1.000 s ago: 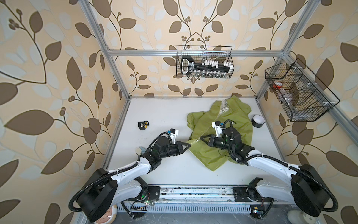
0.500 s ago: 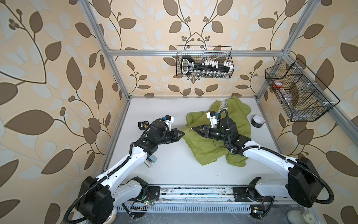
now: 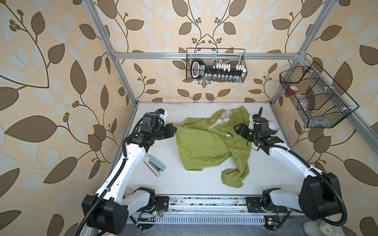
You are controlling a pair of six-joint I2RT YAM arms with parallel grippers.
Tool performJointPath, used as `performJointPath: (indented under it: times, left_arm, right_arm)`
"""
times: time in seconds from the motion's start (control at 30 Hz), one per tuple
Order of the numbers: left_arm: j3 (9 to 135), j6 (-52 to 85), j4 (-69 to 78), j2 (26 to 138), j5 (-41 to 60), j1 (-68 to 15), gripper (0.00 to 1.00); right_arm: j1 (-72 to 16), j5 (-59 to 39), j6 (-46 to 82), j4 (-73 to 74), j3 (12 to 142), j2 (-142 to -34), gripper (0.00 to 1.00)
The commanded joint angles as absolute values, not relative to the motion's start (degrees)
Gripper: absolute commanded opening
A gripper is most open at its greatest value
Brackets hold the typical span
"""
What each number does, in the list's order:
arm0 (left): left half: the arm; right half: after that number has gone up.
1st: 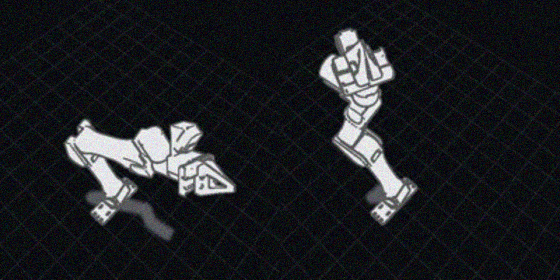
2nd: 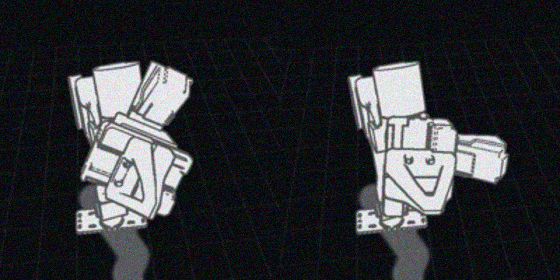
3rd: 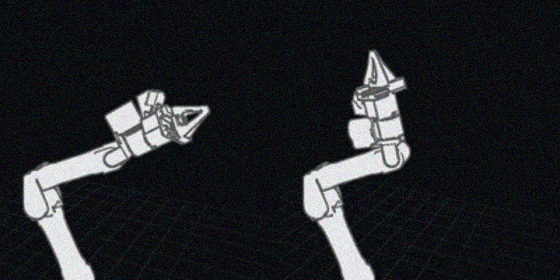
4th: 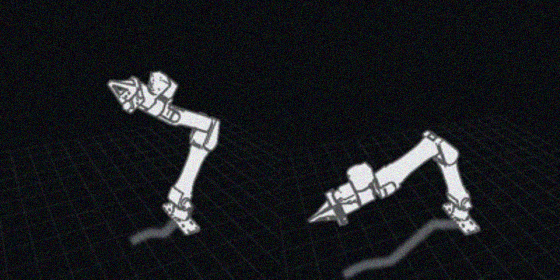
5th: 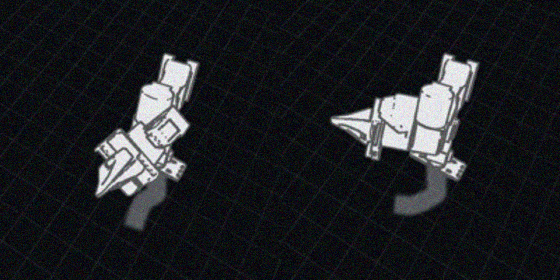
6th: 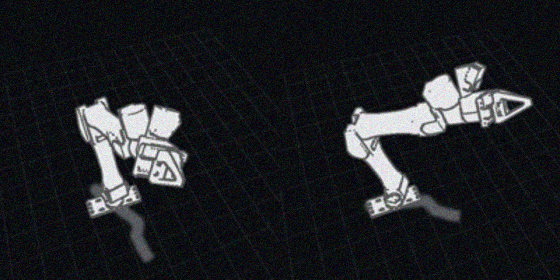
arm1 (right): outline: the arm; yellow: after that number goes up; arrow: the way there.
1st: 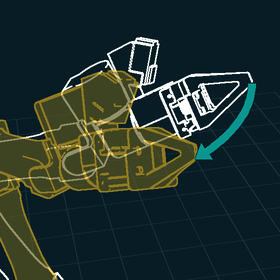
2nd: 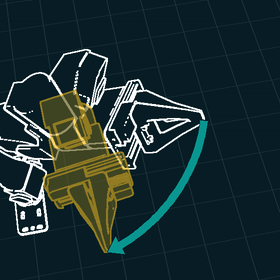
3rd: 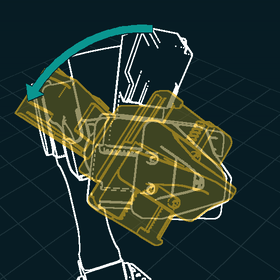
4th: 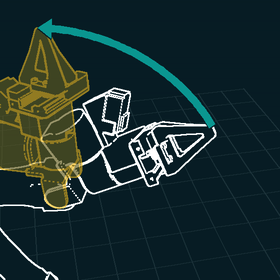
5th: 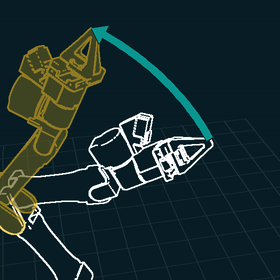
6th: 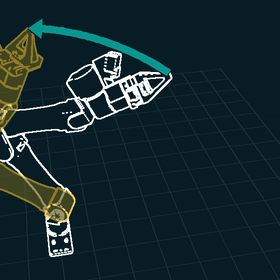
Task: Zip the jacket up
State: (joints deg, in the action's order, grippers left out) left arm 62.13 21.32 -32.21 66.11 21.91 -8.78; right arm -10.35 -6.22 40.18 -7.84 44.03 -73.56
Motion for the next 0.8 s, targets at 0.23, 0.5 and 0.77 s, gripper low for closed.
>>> performJointPath:
  times: [0.23,0.5,0.77]
  left_arm:
    - [74.1,20.7,-28.5,76.6,25.1,-6.4,0.00]
    - [84.5,21.4,-27.0,85.0,31.5,-6.4,0.00]
    - [89.7,26.5,-22.9,86.2,39.3,-6.5,0.00]
  right_arm:
    - [-27.1,5.7,54.4,3.5,19.5,-69.5,0.44]
    - [-39.3,11.7,70.1,29.3,23.2,-87.5,0.43]
    - [-46.6,22.6,83.8,48.1,40.7,-109.1,0.43]
